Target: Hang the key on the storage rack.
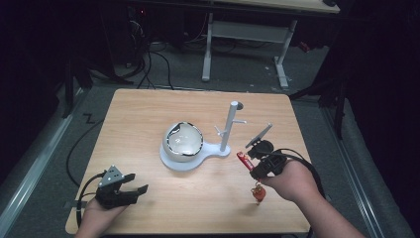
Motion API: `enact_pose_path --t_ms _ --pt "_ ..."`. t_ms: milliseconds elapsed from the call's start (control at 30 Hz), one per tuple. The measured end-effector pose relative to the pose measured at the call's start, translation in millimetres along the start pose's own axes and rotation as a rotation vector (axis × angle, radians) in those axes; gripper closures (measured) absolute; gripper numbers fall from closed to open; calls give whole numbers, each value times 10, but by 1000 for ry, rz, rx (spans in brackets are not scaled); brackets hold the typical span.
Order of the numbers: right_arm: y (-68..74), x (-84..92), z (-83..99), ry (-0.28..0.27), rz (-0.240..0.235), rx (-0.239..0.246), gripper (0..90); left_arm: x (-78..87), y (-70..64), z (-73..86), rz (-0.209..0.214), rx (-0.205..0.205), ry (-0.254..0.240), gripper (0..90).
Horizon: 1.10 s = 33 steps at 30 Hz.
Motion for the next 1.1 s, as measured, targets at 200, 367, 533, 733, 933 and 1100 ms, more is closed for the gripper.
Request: enact_pose_path --t_ms 200,367,533,733,933,1100 --pt "-125 233 -71 -59 28 -28 737 -3 -2 2 1 -2 2 313" --pt "-223 383 -158 -98 54 -49 738 -1 1 1 2 -1 2 313" --pt "-355 565 -282 -136 87 -68 739 -4 -1 4 2 -2 5 313" --pt "-501 714 -442 -170 112 -98 739 -3 -4 5 5 -2 6 313" --pt "-609 798 -643 -183 136 -111 740 2 -4 5 9 -1 7 313" --pt "-670 811 -824 -188 142 -122 740 7 -6 9 14 2 7 313"
Point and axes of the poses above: each handheld gripper's, and its own axes: x roughly backward along the jaws, z roughly out of its underside, y roughly to its left, the point moved 7 cm from there along -x, roughly forward along the jaws, and after that the axes turned 10 degrees about x, right-handed, at the moved point
